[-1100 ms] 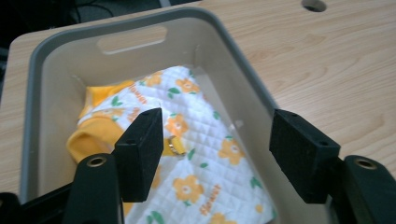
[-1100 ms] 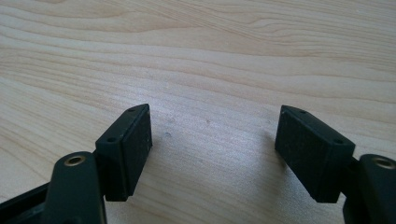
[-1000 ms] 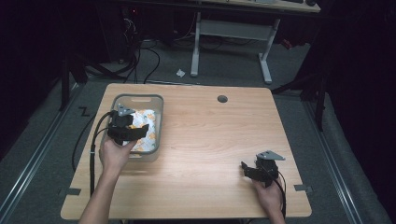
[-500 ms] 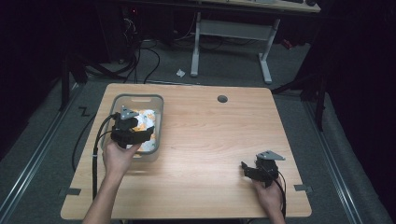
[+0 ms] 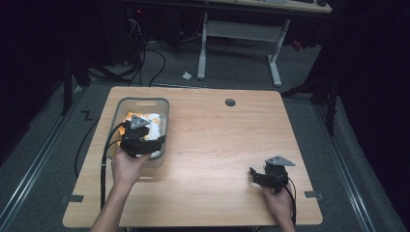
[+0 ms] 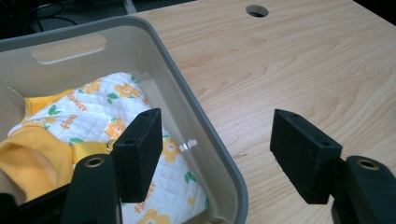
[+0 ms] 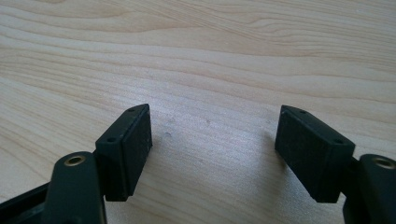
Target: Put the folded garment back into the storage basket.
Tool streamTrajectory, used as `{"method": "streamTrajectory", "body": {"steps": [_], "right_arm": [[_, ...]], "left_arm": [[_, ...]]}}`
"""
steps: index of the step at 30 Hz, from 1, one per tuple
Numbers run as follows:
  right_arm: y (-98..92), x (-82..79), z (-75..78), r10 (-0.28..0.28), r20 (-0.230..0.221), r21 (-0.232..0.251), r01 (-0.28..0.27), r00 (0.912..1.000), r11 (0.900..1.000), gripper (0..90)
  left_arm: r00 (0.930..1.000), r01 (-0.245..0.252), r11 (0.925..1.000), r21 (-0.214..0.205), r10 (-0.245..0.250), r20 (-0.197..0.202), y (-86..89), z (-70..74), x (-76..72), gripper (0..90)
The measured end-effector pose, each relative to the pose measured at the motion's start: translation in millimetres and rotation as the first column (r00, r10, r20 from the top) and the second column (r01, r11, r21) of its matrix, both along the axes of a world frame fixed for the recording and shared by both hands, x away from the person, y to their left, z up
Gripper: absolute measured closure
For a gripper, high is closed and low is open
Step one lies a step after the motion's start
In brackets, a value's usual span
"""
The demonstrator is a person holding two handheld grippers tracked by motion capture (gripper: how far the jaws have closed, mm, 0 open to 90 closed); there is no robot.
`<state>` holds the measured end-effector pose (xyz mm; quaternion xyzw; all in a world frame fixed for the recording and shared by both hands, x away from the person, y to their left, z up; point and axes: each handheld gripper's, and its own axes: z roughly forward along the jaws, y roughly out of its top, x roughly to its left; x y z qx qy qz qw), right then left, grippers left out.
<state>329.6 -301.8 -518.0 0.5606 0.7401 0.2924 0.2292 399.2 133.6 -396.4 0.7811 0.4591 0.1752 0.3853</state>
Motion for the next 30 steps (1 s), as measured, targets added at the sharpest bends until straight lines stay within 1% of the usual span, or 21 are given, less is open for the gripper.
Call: {"method": "streamTrajectory", "body": {"steps": [2,3,4,7,13,17,20,23,27,30], "right_arm": [[0.0,0.0,0.0,0.0,0.0,0.0,0.0,1.0,1.0,27.6],[0.0,0.0,0.0,0.0,0.0,0.0,0.0,1.0,1.0,27.6],[0.0,0.0,0.0,0.0,0.0,0.0,0.0,1.0,1.0,27.6],[0.0,0.0,0.0,0.0,0.0,0.0,0.0,1.0,1.0,27.6],[0.0,0.0,0.0,0.0,0.0,0.0,0.0,1.0,1.0,27.6],[0.0,0.0,0.0,0.0,0.0,0.0,0.0,1.0,1.0,27.6],[0.0,0.0,0.0,0.0,0.0,0.0,0.0,1.0,1.0,27.6],[0.0,0.0,0.0,0.0,0.0,0.0,0.0,1.0,1.0,27.6],[0.0,0.0,0.0,0.0,0.0,0.0,0.0,1.0,1.0,27.6],[0.0,0.0,0.0,0.0,0.0,0.0,0.0,1.0,1.0,27.6]], "left_arm": [[1.0,0.002,1.0,-0.004,-0.002,0.001,-1.3,-0.9,-1.1,34.8],[0.9999,0.003,1.0,-0.009,-0.003,-0.01,-2.3,-1.4,-2.2,34.7],[0.9999,0.006,0.9999,-0.01,-0.006,-0.011,-3.2,-1.9,-2.8,34.8],[0.9998,0.015,0.9999,-0.003,-0.015,-0.013,-4.5,-2.5,-4.4,34.8],[0.9997,0.018,0.9997,-0.019,-0.019,-0.017,-4.7,-4.4,-8.8,34.8],[0.9995,0.025,0.9995,-0.018,-0.025,-0.018,-5.9,-5.2,-11.8,34.8],[0.9996,0.026,0.9991,-0.033,-0.026,-0.014,-6.7,-5.1,-14.5,34.8],[0.9994,0.03,0.9991,-0.031,-0.031,-0.015,-8.2,-6.2,-16.8,34.8],[0.999,0.039,0.9984,-0.04,-0.04,-0.021,-10.0,-7.8,-19.6,34.8],[0.9988,0.044,0.9981,-0.043,-0.045,-0.018,-12.0,-8.1,-21.8,34.8]]}}
